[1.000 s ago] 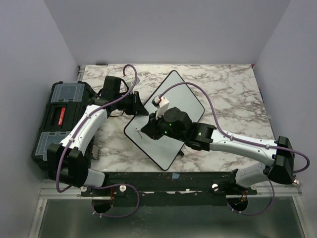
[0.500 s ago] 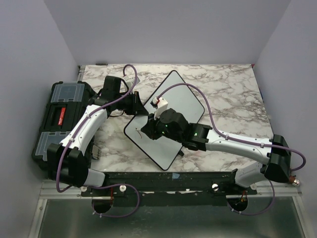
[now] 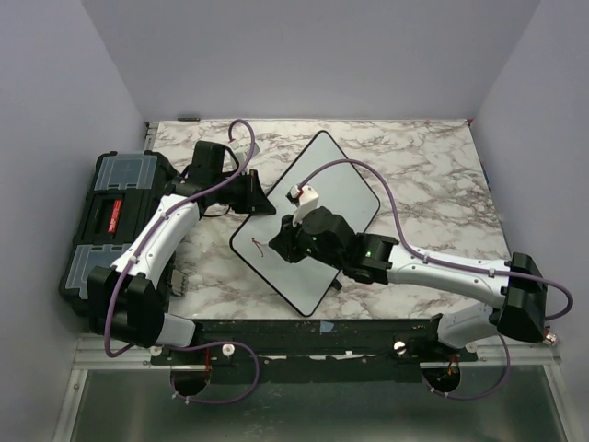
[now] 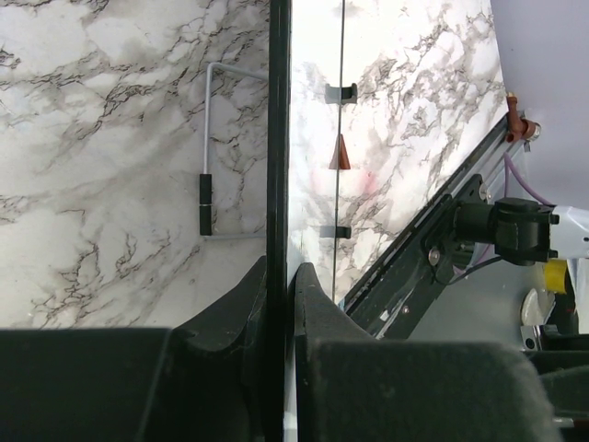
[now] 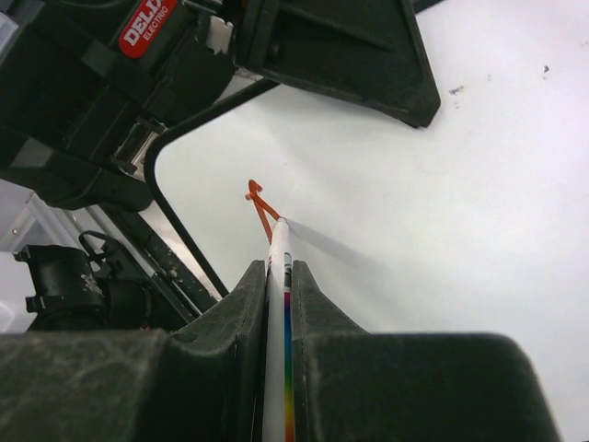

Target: Write a sentence on the whiteboard

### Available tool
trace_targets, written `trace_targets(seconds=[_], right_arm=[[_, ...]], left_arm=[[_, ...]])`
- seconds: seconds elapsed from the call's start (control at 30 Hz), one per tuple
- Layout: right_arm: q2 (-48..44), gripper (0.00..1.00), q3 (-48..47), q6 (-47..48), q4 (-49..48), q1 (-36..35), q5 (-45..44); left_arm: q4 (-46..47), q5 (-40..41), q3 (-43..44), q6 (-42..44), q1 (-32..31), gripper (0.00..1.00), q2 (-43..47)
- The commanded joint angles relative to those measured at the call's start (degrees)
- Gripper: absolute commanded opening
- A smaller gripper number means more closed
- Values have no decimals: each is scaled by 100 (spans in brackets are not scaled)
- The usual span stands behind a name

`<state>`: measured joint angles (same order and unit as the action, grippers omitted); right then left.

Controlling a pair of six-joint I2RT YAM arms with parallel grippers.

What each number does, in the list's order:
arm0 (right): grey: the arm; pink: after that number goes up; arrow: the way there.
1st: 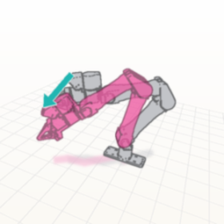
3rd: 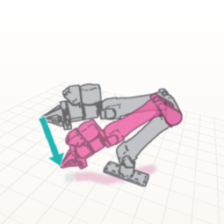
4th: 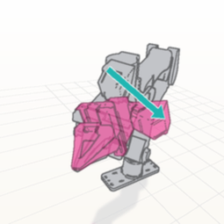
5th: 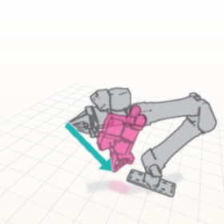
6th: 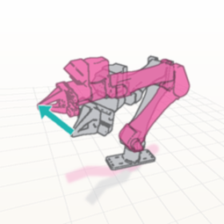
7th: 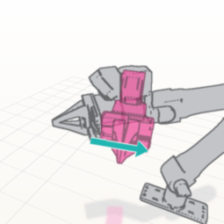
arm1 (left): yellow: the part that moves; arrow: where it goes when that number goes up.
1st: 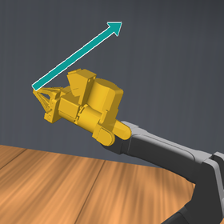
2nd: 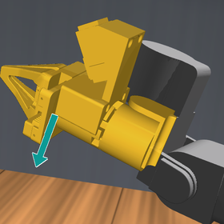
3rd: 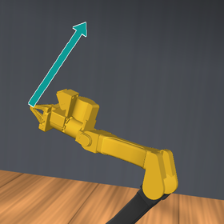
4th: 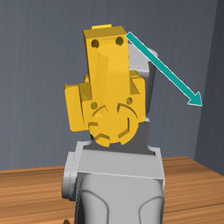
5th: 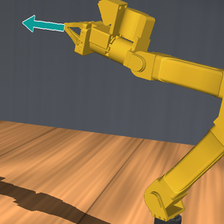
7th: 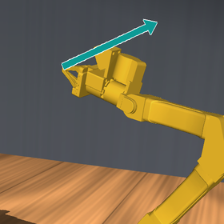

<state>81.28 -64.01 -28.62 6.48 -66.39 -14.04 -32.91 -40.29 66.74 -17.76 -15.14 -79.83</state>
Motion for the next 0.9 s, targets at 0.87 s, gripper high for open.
trace_targets(seconds=[0.87], right_arm=[[183,1,-125,38,361,-29,-507]], left_arm=[[-40,1050,24,792,-156,0,-42]])
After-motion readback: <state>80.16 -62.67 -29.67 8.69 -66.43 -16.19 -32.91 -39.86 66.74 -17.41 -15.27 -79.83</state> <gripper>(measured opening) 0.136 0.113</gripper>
